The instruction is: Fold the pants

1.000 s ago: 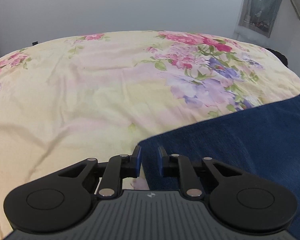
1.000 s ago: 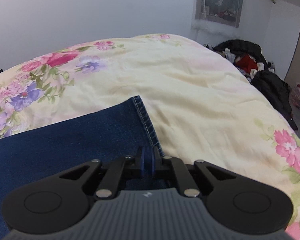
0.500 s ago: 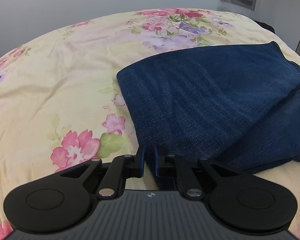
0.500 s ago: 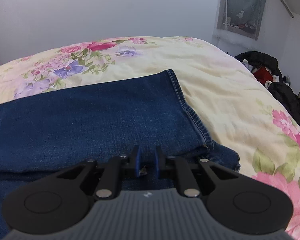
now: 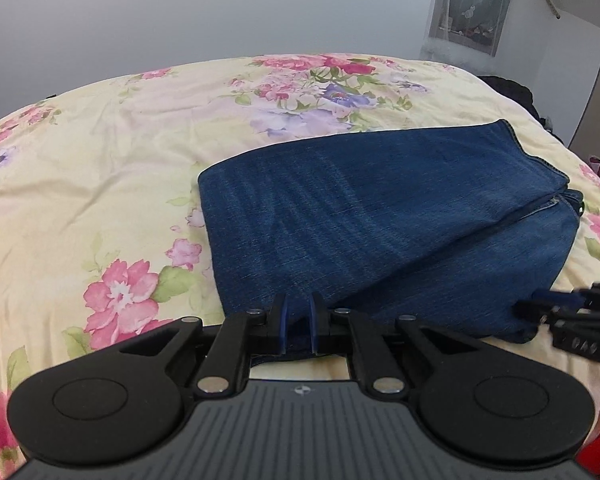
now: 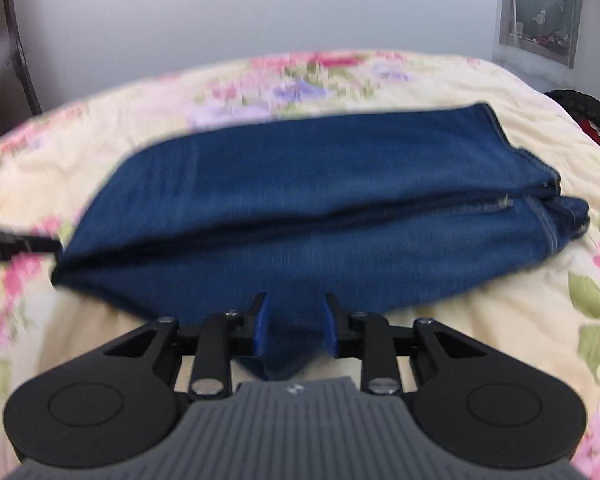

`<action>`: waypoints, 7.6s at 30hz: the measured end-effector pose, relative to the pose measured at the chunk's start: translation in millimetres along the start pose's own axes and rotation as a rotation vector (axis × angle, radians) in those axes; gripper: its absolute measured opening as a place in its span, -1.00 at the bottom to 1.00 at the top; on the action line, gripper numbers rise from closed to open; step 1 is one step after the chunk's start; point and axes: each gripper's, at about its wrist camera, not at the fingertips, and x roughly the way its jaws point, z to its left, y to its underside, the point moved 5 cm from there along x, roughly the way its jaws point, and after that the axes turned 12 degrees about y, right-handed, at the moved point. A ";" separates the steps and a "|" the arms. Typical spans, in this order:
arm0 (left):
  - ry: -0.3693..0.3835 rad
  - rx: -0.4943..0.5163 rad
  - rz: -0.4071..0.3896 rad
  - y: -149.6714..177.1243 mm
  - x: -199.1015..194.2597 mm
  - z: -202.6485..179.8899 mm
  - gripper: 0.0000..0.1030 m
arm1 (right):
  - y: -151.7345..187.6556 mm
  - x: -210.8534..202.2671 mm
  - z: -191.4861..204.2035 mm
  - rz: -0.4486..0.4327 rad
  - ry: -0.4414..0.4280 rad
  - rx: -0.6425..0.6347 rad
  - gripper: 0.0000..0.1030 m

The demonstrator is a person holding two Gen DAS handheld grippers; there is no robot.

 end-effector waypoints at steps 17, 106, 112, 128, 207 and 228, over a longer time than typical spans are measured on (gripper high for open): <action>0.271 -0.052 0.100 15.0 91.8 -106.6 -0.80 | 25.2 19.0 -8.2 0.203 -0.039 0.072 -0.59; 0.232 0.056 0.099 25.3 112.9 -184.6 -0.81 | -131.8 27.5 -235.0 -0.213 -0.087 0.589 -0.58; 0.266 0.016 0.081 20.4 81.5 -167.7 -0.80 | -147.9 -7.6 -204.7 -0.284 -0.072 0.489 -0.59; -0.044 -0.021 -0.111 -33.9 -24.9 -7.1 -0.80 | -182.7 -97.5 -24.5 -0.452 -0.091 0.157 -0.60; 0.299 -0.257 -0.043 -77.9 82.4 128.6 -0.50 | -139.5 62.1 24.0 -0.061 -0.152 -0.058 -0.69; 0.246 -0.305 -0.005 -69.0 70.6 141.8 -0.01 | -189.0 114.0 45.0 -0.019 -0.122 -0.112 -0.88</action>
